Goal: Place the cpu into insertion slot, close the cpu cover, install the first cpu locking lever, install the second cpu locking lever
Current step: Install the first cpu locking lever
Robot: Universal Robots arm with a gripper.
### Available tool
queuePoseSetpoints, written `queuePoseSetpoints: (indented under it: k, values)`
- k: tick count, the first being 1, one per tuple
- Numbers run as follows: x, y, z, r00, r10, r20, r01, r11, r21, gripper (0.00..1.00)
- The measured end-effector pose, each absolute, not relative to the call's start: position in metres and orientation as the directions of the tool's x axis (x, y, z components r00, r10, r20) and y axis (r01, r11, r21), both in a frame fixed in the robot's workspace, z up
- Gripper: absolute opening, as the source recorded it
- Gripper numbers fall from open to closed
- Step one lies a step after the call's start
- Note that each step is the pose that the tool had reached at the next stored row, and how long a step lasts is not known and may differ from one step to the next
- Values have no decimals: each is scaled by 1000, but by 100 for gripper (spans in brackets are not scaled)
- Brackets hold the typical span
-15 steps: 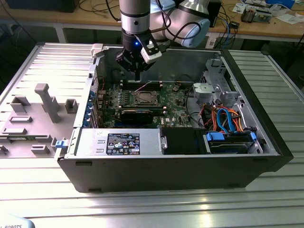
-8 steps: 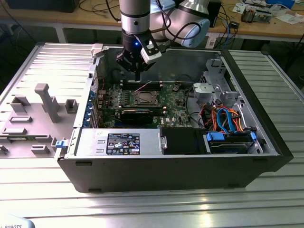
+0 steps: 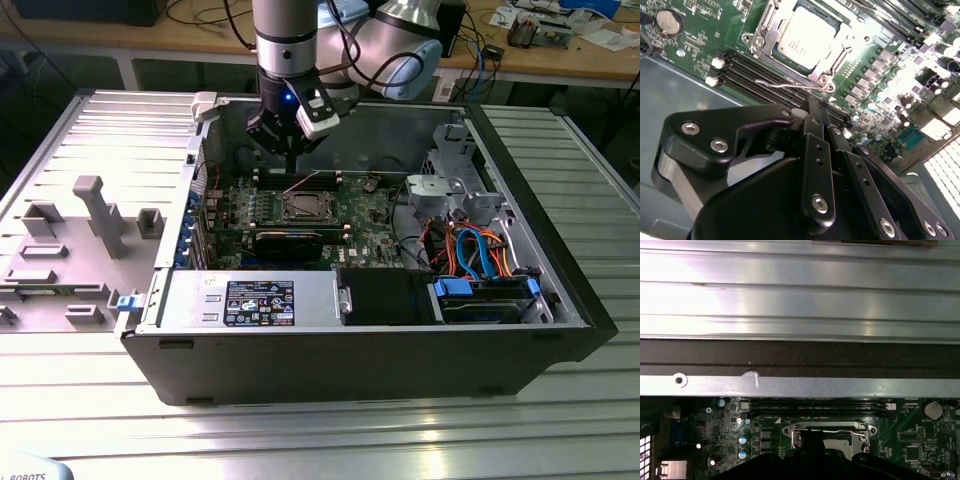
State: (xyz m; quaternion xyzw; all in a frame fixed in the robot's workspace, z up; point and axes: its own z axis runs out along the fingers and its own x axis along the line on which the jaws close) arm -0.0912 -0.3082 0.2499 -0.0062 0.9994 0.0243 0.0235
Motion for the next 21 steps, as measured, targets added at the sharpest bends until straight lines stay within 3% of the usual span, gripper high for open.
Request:
queuePoseSetpoints:
  k: [16, 21]
  values:
    - [-75, -302, 240, -999, -26, -48, -28, 998, 50, 11]
    - [-56, -299, 219, -998, -26, -51, -28, 999, 43, 11]
